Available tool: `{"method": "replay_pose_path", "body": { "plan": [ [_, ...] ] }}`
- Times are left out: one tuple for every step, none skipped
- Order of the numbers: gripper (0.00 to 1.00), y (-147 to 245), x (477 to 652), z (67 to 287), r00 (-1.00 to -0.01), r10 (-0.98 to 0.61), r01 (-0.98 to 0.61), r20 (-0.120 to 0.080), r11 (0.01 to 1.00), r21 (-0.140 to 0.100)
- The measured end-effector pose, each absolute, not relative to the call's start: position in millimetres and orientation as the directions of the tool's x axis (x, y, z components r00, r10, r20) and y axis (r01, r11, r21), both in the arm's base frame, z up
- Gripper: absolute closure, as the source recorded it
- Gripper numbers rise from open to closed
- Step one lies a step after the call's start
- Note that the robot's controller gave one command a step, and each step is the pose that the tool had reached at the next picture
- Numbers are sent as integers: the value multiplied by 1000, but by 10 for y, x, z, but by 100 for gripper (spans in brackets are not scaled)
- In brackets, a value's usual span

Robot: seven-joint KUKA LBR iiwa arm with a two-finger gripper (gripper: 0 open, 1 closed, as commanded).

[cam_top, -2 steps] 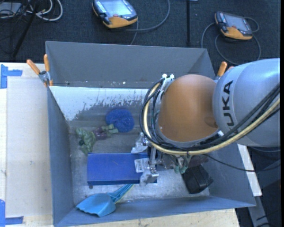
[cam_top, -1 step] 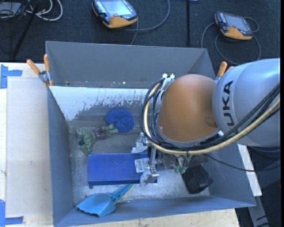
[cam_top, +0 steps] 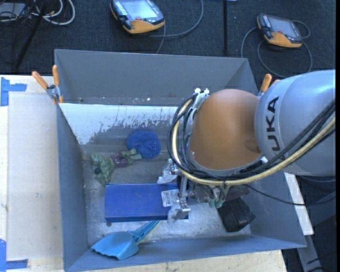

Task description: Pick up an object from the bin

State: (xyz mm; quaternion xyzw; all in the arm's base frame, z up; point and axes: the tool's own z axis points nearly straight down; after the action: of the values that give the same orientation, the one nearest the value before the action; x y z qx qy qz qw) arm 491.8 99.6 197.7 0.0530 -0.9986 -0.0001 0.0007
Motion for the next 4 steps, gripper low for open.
{"method": "replay_pose_path", "body": {
  "plan": [
    [100, 995, 4918, 1977, -995, -105, -105, 2, 995, 0],
    [100, 994, 4918, 1977, -995, -103, -103, 2, 995, 0],
    [100, 993, 4919, 1977, -995, -103, -103, 2, 995, 0],
    [100, 993, 4919, 1977, -995, -102, -102, 2, 995, 0]
  ]
}}
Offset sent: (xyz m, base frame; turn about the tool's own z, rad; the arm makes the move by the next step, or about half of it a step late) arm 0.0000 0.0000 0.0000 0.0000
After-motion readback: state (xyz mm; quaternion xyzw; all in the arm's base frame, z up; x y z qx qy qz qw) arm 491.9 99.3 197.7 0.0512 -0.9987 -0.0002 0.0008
